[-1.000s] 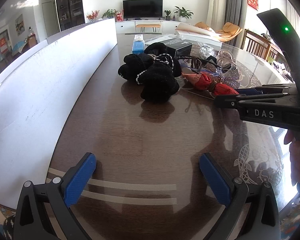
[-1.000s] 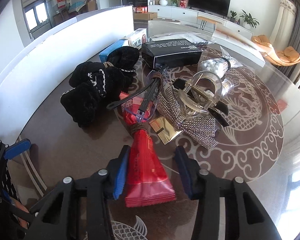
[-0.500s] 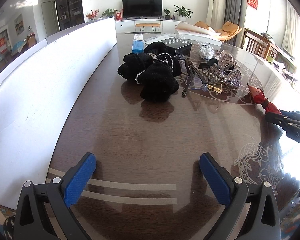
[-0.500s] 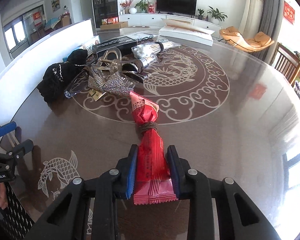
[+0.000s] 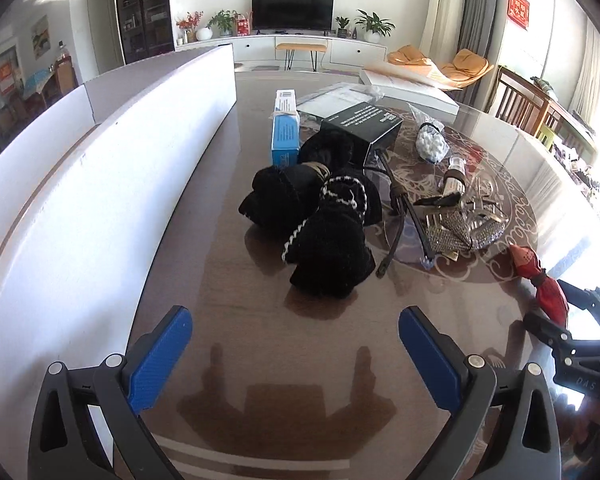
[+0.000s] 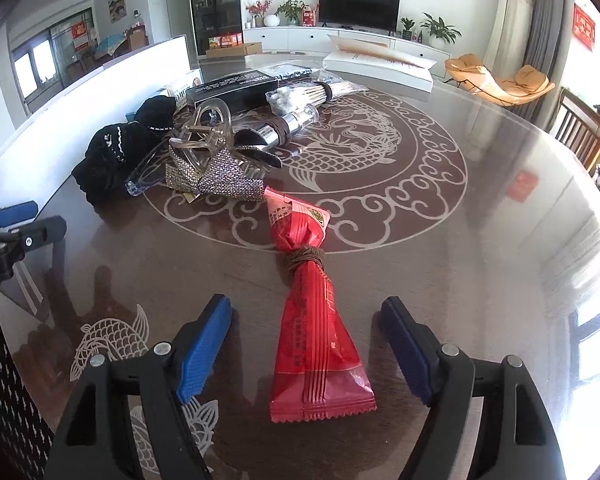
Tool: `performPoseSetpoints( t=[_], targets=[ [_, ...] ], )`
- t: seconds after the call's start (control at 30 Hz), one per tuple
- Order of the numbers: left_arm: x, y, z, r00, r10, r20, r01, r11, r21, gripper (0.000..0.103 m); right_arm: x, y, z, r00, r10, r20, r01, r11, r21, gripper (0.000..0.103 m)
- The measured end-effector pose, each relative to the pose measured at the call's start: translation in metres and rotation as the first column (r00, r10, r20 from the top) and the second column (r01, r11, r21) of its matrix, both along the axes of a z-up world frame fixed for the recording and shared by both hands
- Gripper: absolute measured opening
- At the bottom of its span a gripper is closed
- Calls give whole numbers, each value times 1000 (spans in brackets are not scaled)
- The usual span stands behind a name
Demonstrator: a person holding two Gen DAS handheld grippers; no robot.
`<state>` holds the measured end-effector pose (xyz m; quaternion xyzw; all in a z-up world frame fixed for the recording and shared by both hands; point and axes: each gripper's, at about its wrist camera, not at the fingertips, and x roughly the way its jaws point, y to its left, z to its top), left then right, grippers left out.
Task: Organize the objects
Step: 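Grasp the red snack packet with the right gripper, then carry red packet to bin with right gripper while left gripper carries black hat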
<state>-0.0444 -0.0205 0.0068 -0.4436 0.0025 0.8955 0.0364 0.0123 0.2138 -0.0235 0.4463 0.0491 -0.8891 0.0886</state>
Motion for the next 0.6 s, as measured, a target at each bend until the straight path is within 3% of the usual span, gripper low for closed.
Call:
performPoseSetpoints(
  t=[0.03,0.1,0.17,0.4,0.43,0.57,0.6],
  targets=[
    [-13,4,0,1000,-10,12,10,1000,0,103,0,1,0,1000,1,1,-1,1000,-6,80],
    [-35,14,-3,999,-36,37,36,999,-6,84,1,1,0,1000,0,-1,0,1000,0,80],
    [-48,21,-13,995,-57,76,58,998,-1,29,1,2,0,1000,-1,0,1,1000,0,81],
    [20,9,-15,986,-126,104,121,991,56,32,0,2,-2,1000,25,12,-25,1000,-13,87],
    [27,6,-15,986,-128,111,123,991,53,39,0,2,-2,999,32,15,-31,999,-12,89],
    [30,1,-7,995,-90,53,92,995,-38,86,-10,-7,-2,993,80,83,-81,997,16,94],
    [26,2,-5,995,-86,42,88,995,-53,88,-15,-7,-1,990,87,113,-90,996,21,93]
  ],
)
